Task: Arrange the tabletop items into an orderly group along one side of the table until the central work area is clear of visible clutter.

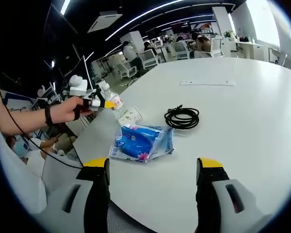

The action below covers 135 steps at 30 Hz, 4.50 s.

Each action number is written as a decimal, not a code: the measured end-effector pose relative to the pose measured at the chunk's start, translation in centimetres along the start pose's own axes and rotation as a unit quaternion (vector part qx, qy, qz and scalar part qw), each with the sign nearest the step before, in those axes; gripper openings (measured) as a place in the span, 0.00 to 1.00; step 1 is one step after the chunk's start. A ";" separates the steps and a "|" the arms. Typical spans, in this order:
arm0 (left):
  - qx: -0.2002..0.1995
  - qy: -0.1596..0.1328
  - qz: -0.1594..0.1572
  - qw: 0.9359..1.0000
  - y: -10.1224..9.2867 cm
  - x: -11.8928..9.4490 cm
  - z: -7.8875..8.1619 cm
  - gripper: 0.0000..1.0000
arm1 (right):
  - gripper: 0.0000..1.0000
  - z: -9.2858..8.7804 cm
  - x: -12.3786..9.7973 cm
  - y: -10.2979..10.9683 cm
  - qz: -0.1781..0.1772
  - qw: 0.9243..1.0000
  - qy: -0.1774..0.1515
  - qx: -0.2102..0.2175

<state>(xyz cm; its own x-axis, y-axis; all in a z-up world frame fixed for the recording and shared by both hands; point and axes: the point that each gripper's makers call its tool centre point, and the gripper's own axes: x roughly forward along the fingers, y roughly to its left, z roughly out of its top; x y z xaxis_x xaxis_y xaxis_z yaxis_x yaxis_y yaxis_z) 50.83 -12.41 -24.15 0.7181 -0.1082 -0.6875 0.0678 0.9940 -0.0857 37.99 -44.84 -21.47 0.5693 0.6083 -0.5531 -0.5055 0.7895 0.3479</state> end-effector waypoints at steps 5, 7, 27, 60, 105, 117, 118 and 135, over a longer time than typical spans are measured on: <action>-0.007 -0.004 0.001 1.000 0.3 -1.6 -0.5 0.44 | 0.72 0.1 -0.3 -0.5 0.001 1.000 -0.007 0.004; -0.004 -0.004 0.003 1.000 0.4 -2.1 -0.7 0.44 | 0.72 0.0 -0.4 -0.6 0.001 1.000 -0.008 0.004; 0.002 0.000 0.005 1.000 0.0 -6.5 -3.6 0.42 | 0.71 -0.8 -1.7 -2.1 -0.001 1.000 -0.021 0.017; 0.034 0.016 -0.044 0.998 -6.4 -8.7 -8.1 0.39 | 0.71 -1.7 -1.9 -1.7 0.015 1.000 -0.017 0.014; 0.084 0.024 -0.076 0.993 -8.4 -0.8 -3.9 0.38 | 0.71 -3.4 -2.9 -1.2 -0.001 1.000 0.007 0.025; 0.093 0.029 -0.075 0.992 -8.3 1.7 -3.3 0.38 | 0.71 -3.7 -2.9 -1.9 -0.009 0.999 0.012 0.035; 0.092 0.030 -0.072 0.993 -8.1 2.1 -3.3 0.38 | 0.71 -3.7 -2.8 -2.0 -0.009 0.999 0.012 0.037; 0.103 0.053 -0.056 0.992 -7.0 4.8 -3.6 0.40 | 0.71 -4.2 -1.1 -1.7 0.012 0.999 0.030 0.037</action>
<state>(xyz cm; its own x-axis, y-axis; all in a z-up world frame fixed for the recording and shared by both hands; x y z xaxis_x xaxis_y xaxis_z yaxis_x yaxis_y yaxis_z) 51.25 -19.90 -29.45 0.6219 -0.2080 -0.7549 0.2908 0.9565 -0.0239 35.49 -47.19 -24.57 0.5168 0.6221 -0.5881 -0.4678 0.7806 0.4146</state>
